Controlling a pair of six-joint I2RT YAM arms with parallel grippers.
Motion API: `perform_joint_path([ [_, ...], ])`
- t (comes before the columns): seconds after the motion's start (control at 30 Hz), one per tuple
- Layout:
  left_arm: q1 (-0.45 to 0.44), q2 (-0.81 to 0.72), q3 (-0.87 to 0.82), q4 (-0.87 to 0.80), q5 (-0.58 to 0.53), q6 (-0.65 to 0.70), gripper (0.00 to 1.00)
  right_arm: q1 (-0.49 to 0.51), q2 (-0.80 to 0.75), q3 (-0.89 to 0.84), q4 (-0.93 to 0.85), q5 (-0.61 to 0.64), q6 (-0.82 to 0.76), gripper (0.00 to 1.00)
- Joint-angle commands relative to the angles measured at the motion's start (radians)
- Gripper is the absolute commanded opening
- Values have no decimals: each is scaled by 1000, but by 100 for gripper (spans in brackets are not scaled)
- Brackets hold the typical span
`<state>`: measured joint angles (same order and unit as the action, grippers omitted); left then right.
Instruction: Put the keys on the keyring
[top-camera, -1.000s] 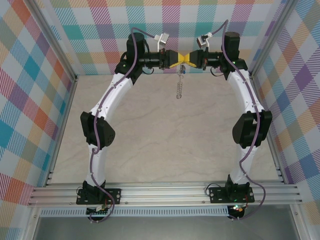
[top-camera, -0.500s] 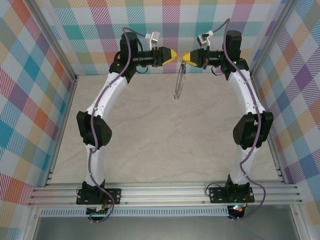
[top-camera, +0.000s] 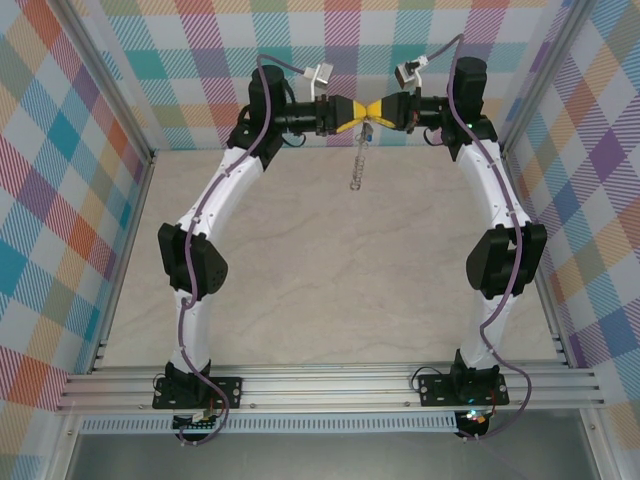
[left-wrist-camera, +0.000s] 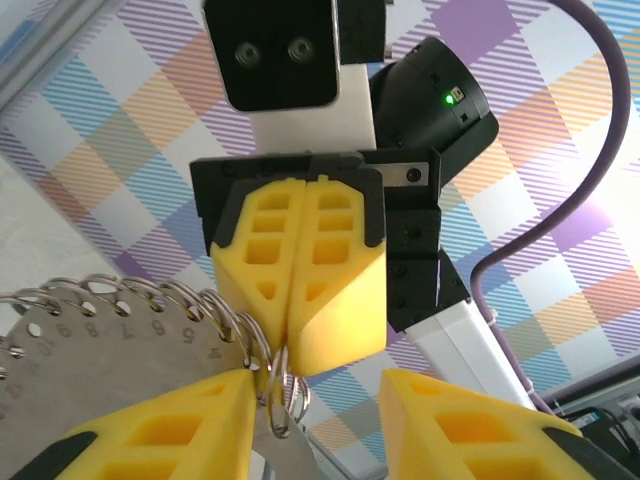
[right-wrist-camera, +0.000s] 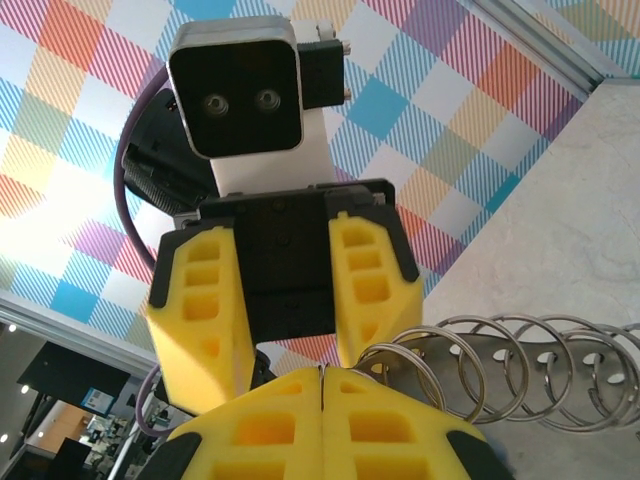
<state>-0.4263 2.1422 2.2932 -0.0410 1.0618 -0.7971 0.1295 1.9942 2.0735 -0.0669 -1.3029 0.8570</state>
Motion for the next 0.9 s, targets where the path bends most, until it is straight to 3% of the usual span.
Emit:
perform_joint_path([
  [0.0, -9, 2, 36, 60, 44, -17, 36, 1, -38, -11, 48, -16, 10, 0],
  [0.37, -18, 2, 38, 63, 49, -13, 24, 1, -37, -11, 50, -17, 13, 0],
  [0.7, -26, 34, 85, 49, 41, -19, 23, 8, -40, -4, 3, -23, -22, 0],
  [0.87, -28, 39, 83, 43, 46, -16, 13, 8, -35, 3, -1, -18, -24, 0],
])
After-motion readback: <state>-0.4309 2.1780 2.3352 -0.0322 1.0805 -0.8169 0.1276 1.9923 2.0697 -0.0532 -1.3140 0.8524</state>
